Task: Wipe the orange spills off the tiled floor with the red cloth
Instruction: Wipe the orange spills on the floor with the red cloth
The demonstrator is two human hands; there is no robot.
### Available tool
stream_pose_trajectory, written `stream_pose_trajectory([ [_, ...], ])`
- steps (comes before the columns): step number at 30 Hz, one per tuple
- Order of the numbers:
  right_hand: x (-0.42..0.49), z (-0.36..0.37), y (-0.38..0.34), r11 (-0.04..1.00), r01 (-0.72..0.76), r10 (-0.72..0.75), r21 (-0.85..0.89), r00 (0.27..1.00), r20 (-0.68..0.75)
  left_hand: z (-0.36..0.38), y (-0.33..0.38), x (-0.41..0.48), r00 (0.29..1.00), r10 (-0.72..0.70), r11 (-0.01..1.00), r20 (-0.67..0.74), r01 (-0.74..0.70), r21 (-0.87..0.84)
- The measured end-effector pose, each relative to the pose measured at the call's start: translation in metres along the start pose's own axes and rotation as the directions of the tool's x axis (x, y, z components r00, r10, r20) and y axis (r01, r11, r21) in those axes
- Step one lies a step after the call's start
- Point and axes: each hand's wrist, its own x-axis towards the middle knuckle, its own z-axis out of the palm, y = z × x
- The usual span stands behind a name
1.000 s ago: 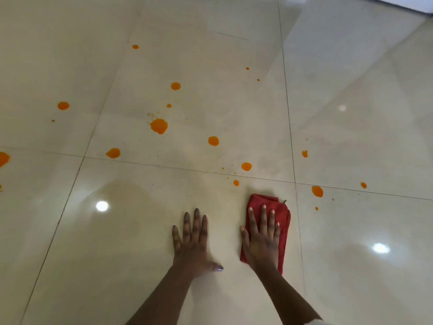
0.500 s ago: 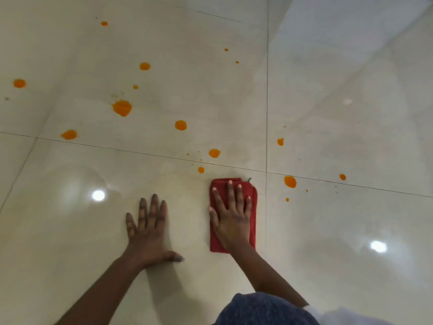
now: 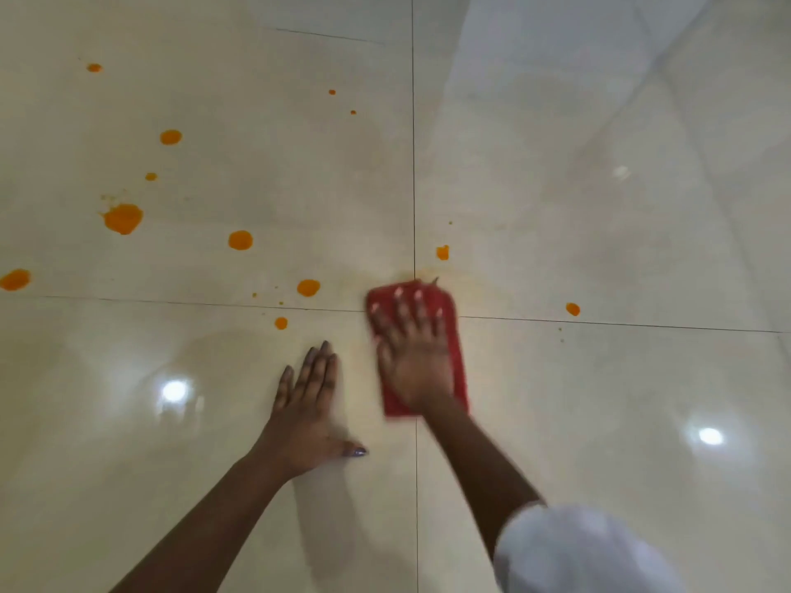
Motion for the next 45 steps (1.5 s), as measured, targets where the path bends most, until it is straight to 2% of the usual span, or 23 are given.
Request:
stream_pose_trajectory([
  [2, -0.065, 0.004, -0.006, 0.989, 0.149, -0.149, 0.011, 0.989, 0.015, 0.002, 0.002, 0.0, 0.998, -0.004, 0.999, -0.07, 0.001, -0.05],
  [4, -0.101, 0.001, 0.027, 0.989, 0.142, -0.142, 0.035, 0.99, -0.004, 0.003, 0.005, 0.001, 0.997, -0.047, 0.995, -0.069, 0.041, -0.087],
  [6, -0.086, -0.004, 0.075, 0.999, 0.035, -0.035, -0.003, 0.999, -0.013, 0.003, 0.009, 0.002, 0.997, -0.065, 0.995, -0.048, 0.061, -0.081],
  [8, -0.033, -0.014, 0.108, 0.995, -0.099, 0.098, -0.033, 0.995, -0.02, 0.008, 0.009, 0.002, 0.994, -0.06, 0.997, -0.092, 0.055, -0.058],
  [11, 0.058, -0.028, 0.107, 0.967, -0.253, 0.252, 0.008, 0.967, 0.039, 0.008, 0.01, 0.003, 0.996, -0.092, 0.995, -0.018, 0.093, 0.025],
  [12, 0.078, -0.028, 0.094, 0.967, -0.254, 0.253, 0.018, 0.966, 0.05, 0.008, 0.01, 0.004, 0.994, -0.109, 0.993, -0.011, 0.109, 0.033],
  [14, 0.087, -0.021, 0.052, 0.993, -0.114, 0.113, 0.02, 0.993, 0.046, 0.008, 0.009, 0.004, 0.994, -0.106, 0.994, -0.008, 0.106, 0.024],
  [17, 0.016, -0.007, 0.007, 0.982, 0.186, -0.187, 0.031, 0.981, 0.05, 0.006, 0.012, -0.001, 0.995, -0.094, 0.996, -0.041, 0.094, -0.007],
  [19, -0.044, -0.003, 0.02, 0.975, 0.217, -0.219, 0.051, 0.975, 0.036, 0.002, 0.015, -0.001, 0.995, -0.087, 0.996, -0.055, 0.087, -0.007],
  [21, -0.048, -0.01, 0.061, 0.991, 0.128, -0.129, 0.025, 0.992, 0.014, 0.001, 0.018, 0.004, 0.995, -0.052, 0.999, -0.083, 0.053, 0.001],
  [23, -0.005, -0.018, 0.093, 0.999, -0.051, 0.051, -0.01, 0.998, -0.022, 0.003, 0.019, 0.008, 0.997, -0.036, 0.999, -0.074, 0.038, 0.018],
  [25, 0.052, -0.027, 0.09, 0.981, -0.195, 0.195, 0.002, 0.98, 0.03, 0.005, 0.02, 0.01, 0.996, -0.049, 0.998, -0.069, 0.05, 0.024],
  [26, 0.069, -0.026, 0.076, 0.98, -0.2, 0.199, 0.008, 0.978, 0.059, 0.006, 0.019, 0.011, 0.997, -0.047, 0.999, -0.059, 0.048, 0.026],
  [27, 0.076, -0.022, 0.056, 0.987, -0.157, 0.154, 0.026, 0.985, 0.074, 0.006, 0.019, 0.01, 0.997, -0.041, 0.999, -0.06, 0.042, 0.027],
  [30, 0.018, -0.006, 0.004, 0.989, 0.147, -0.146, 0.0, 0.989, 0.029, 0.003, 0.018, 0.009, 0.994, -0.035, 0.999, -0.1, 0.034, -0.004],
  [32, -0.053, -0.002, 0.013, 0.979, 0.202, -0.202, 0.024, 0.979, 0.019, -0.002, 0.024, 0.01, 0.995, -0.024, 1.0, -0.095, 0.025, 0.008],
  [34, -0.101, -0.006, 0.052, 0.992, 0.119, -0.119, 0.049, 0.993, -0.002, -0.007, 0.031, 0.017, 0.996, 0.007, 0.998, -0.089, -0.001, 0.07],
  [36, -0.108, -0.013, 0.112, 0.999, -0.052, 0.052, -0.009, 0.999, -0.009, -0.009, 0.043, 0.032, 0.996, 0.055, 0.994, -0.067, -0.048, 0.102],
  [38, -0.078, -0.024, 0.165, 0.974, -0.223, 0.223, -0.021, 0.974, -0.04, -0.005, 0.056, 0.049, 0.995, 0.078, 0.991, -0.06, -0.071, 0.114],
  [41, 0.008, -0.04, 0.183, 0.918, -0.396, 0.396, -0.005, 0.918, -0.021, 0.003, 0.065, 0.059, 0.996, 0.073, 0.992, -0.05, -0.067, 0.104],
  [42, 0.027, -0.039, 0.172, 0.922, -0.386, 0.386, -0.001, 0.922, -0.016, 0.005, 0.067, 0.06, 0.997, 0.069, 0.992, -0.045, -0.064, 0.107],
  [43, 0.038, -0.035, 0.151, 0.948, -0.317, 0.317, 0.002, 0.947, -0.051, 0.005, 0.064, 0.059, 0.997, 0.057, 0.993, -0.044, -0.052, 0.106],
  [45, 0.018, -0.02, 0.111, 0.996, -0.088, 0.086, -0.025, 0.994, -0.062, 0.004, 0.065, 0.059, 0.998, 0.047, 0.993, -0.042, -0.042, 0.11],
])
